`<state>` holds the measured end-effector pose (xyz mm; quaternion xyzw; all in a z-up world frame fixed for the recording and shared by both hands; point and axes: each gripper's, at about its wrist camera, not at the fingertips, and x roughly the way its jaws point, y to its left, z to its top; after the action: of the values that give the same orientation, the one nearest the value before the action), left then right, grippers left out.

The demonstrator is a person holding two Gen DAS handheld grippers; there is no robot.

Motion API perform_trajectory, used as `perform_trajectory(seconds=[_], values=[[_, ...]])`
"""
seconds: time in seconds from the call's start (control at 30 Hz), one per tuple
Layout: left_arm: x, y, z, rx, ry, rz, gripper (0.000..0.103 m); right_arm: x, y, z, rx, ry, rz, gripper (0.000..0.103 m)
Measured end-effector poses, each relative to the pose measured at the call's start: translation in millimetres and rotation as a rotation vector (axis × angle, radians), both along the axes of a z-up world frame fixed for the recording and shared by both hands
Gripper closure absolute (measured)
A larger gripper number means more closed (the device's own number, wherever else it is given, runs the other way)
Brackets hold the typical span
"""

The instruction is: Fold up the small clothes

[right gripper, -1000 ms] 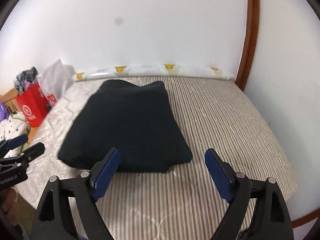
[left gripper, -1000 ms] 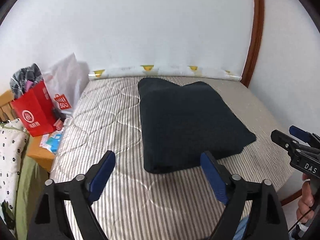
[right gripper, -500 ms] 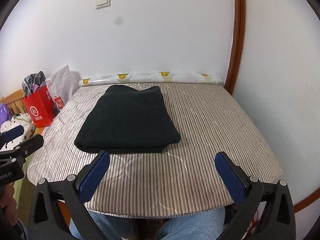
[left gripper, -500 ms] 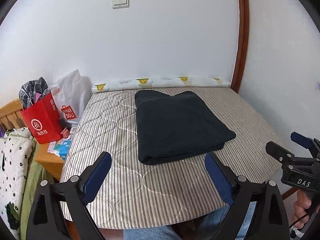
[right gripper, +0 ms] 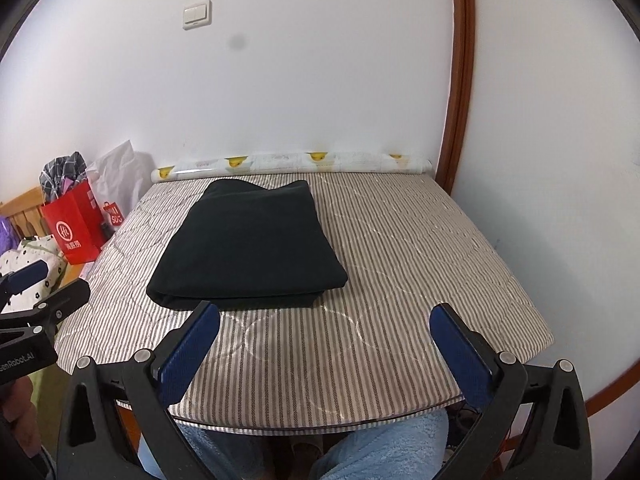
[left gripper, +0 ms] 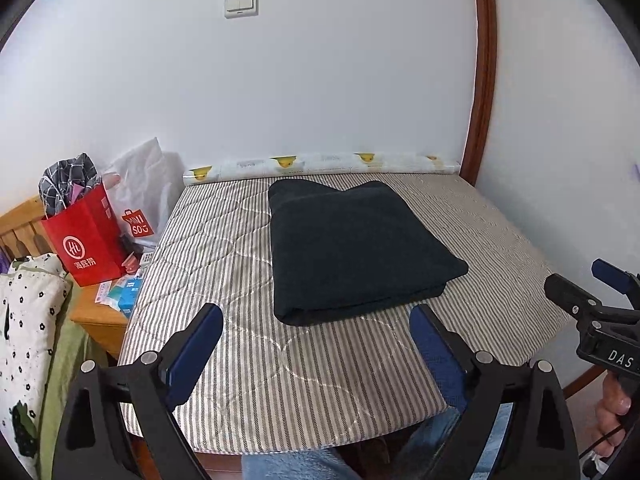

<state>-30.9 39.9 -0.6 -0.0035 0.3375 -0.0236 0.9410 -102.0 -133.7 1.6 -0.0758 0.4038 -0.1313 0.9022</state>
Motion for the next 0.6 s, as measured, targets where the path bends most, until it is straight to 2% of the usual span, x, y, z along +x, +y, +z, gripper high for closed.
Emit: perform_trajectory(seconds=[0.6], values=[[-4.4, 0.8, -0.5, -0.004, -0.001, 0.007, 0.009, -3.5, -1.2, 2.6, -0.023, -0.009, -0.001, 0.000]])
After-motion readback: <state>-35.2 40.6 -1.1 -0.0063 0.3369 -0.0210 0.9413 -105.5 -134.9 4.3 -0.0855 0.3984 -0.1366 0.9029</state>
